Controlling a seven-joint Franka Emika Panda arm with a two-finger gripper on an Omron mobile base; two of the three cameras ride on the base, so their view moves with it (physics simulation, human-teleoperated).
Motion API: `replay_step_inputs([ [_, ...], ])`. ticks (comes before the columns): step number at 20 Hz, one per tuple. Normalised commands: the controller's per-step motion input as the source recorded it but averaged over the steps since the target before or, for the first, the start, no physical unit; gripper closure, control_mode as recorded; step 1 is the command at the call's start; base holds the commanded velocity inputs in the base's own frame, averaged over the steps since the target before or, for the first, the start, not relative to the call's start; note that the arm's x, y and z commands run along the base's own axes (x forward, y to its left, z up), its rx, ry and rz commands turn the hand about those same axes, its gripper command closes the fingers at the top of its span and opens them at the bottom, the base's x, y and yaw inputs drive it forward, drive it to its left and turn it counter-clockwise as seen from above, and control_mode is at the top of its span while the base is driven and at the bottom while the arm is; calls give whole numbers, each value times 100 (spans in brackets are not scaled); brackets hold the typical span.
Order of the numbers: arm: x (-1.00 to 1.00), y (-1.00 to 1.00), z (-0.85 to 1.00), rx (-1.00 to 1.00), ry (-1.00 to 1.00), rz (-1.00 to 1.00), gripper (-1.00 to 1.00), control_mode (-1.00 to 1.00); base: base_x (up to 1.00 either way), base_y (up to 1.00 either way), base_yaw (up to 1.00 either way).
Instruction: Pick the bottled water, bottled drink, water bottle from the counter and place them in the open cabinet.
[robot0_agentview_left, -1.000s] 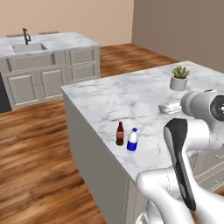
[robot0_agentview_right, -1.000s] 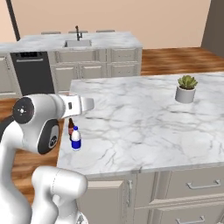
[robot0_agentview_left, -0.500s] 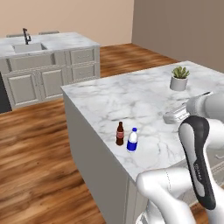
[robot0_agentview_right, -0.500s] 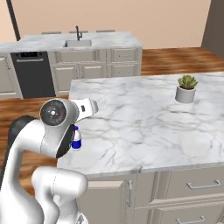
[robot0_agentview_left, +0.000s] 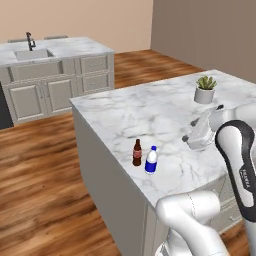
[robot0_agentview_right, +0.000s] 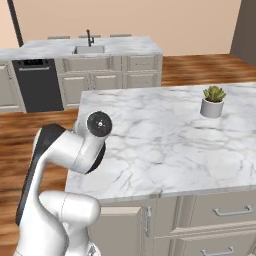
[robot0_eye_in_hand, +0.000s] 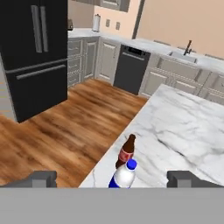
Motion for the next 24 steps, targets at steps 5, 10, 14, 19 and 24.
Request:
replay_step_inputs([
  [5, 19, 16, -34, 0, 2, 42, -100, -100, 0, 0, 0],
  [10, 7, 16, -25, 0, 0, 29, -100, -100, 0, 0, 0],
  [14, 14, 32, -15, 0, 0, 17, -100, -100, 0, 0, 0],
  [19, 8, 20, -19, 0, 1, 7, -100, -100, 0, 0, 0],
  [24, 18, 22, -12, 0, 0, 1, -100, -100, 0, 0, 0],
])
